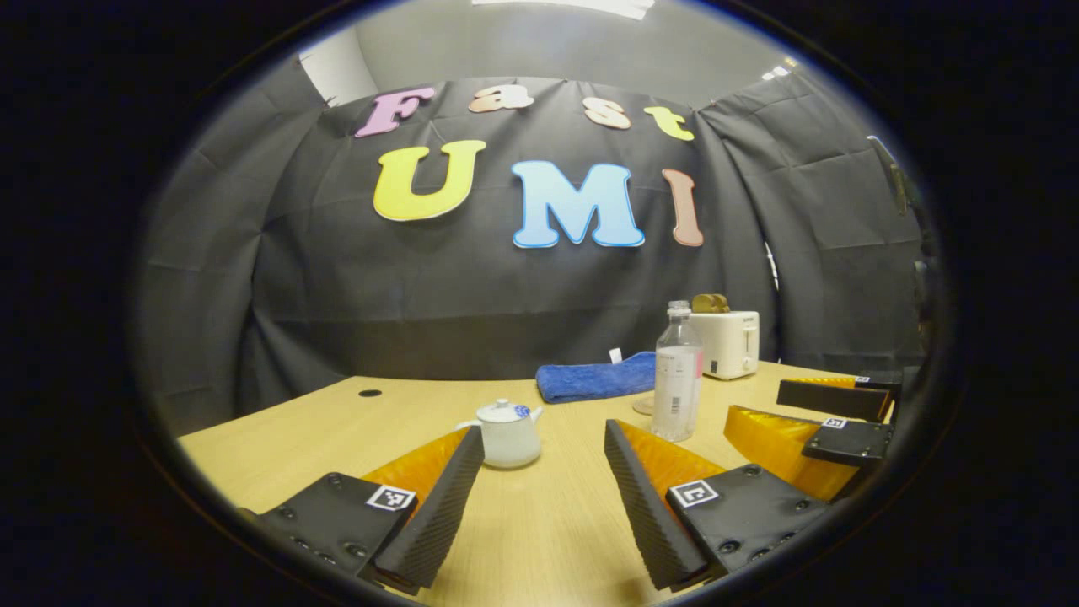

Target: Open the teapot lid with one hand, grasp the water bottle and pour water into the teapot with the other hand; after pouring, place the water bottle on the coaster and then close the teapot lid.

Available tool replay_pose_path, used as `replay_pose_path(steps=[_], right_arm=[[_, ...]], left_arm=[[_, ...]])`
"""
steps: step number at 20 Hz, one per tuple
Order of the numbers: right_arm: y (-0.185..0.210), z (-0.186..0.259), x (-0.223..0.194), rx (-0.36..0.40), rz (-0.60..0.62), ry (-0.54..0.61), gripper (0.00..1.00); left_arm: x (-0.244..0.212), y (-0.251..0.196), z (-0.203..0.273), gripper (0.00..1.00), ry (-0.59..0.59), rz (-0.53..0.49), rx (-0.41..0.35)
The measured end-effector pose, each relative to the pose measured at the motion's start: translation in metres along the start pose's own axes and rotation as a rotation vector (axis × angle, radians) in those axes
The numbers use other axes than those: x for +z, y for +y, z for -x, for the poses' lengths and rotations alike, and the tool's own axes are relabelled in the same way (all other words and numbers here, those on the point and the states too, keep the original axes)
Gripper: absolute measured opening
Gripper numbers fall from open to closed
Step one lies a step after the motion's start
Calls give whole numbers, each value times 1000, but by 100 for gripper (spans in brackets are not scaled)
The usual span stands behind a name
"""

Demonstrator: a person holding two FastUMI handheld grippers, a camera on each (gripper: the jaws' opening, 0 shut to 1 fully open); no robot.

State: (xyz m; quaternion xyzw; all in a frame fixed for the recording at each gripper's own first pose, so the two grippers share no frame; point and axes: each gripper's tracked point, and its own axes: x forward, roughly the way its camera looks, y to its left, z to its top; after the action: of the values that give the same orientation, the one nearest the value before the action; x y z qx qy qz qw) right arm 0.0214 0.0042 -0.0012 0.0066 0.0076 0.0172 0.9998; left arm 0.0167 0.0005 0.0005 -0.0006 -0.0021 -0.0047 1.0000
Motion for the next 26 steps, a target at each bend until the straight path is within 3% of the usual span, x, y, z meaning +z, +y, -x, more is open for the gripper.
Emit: replay_pose_path(steps=[7, 17, 24, 25, 26], right_arm=[[-13, -49, -4, -21, -15, 86, 95], [-29, -101, -1, -77, -38, 144, 95], [-39, -133, -15, -133, -42, 191, 95], [-38, -136, -14, -136, -43, 187, 95], [-37, -140, -12, -135, -36, 179, 95]], left_arm=[[-10, 14, -60, 96, 65, 30, -24], [0, 22, -130, 96, 65, -26, -59], [-15, 35, -159, 96, 97, 24, -56], [-12, 34, -162, 96, 92, 35, -61], [-14, 34, -163, 89, 97, 47, -62]])
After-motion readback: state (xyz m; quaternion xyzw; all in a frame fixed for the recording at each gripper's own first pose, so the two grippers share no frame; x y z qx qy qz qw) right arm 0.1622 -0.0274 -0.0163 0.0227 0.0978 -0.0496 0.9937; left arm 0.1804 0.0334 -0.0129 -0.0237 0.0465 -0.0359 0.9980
